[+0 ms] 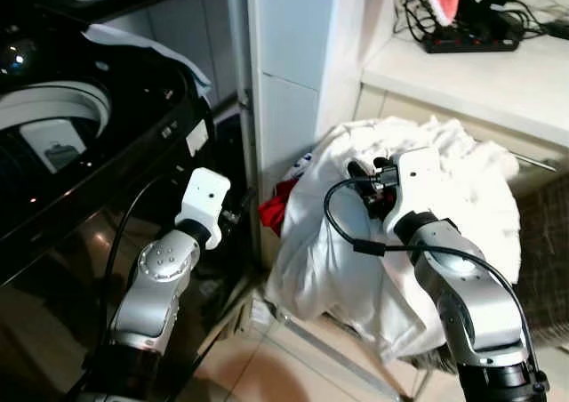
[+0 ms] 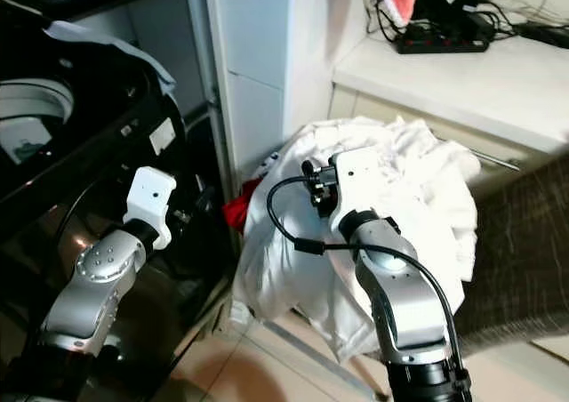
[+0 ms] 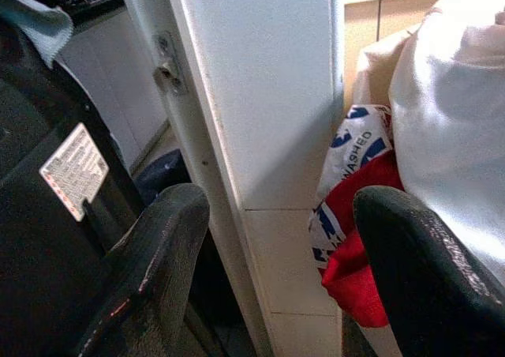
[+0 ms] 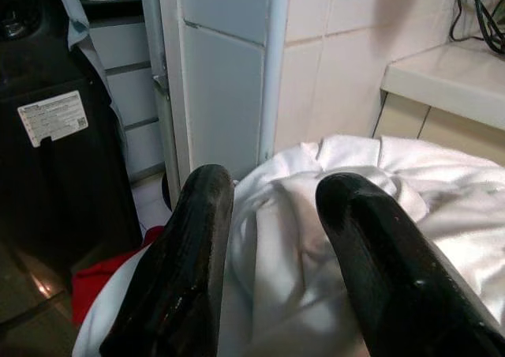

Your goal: Clothes washing

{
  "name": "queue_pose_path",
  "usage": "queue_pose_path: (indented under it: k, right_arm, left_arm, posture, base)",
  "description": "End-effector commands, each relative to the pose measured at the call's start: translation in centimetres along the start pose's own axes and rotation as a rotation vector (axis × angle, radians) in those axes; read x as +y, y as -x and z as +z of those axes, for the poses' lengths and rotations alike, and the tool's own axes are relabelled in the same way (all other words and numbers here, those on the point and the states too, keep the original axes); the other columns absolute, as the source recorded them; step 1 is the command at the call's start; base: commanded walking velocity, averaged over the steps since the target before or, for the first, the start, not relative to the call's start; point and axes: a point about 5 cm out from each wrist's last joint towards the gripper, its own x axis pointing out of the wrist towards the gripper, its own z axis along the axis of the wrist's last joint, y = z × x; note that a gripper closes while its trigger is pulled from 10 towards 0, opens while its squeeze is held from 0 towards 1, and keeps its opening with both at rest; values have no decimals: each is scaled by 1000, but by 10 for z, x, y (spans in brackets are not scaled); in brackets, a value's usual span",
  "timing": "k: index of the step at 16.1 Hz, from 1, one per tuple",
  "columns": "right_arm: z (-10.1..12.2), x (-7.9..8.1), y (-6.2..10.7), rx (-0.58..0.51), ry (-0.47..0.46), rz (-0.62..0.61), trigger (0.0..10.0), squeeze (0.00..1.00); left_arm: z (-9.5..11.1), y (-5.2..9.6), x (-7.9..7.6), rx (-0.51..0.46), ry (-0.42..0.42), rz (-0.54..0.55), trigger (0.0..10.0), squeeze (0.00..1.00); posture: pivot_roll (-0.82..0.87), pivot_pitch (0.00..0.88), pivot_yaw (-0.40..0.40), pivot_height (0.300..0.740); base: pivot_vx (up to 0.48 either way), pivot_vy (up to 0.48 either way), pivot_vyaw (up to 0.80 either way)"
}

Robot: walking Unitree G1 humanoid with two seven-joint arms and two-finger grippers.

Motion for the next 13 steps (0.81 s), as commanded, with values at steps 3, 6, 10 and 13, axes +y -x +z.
queue_pose_path:
  k: [3, 6, 10, 13]
  right_arm:
    - [14, -3, 4, -56, -19, -24, 10000, 0]
    - [15, -4, 5, -64, -35, -36, 10000, 0]
    - [16, -1, 6, -56, -23, -13, 10000, 0]
    - [14, 3, 8, -18, 16, 19, 10000, 0]
  left_arm:
    - [5, 2, -1, -30, 10, -12, 10000, 0]
    - [6, 3, -2, -39, 21, -24, 10000, 0]
    - [6, 5, -1, -47, 33, -23, 10000, 0]
    - [8, 9, -1, -60, 29, -36, 10000, 0]
  posture:
    - [19, 0, 20, 740]
    - [18, 0, 22, 740]
    - [21, 0, 20, 740]
    - [21, 0, 20, 740]
  base:
    - [334, 0, -167]
    - [331, 0, -519]
    - [249, 0, 0]
    - [0, 0, 0]
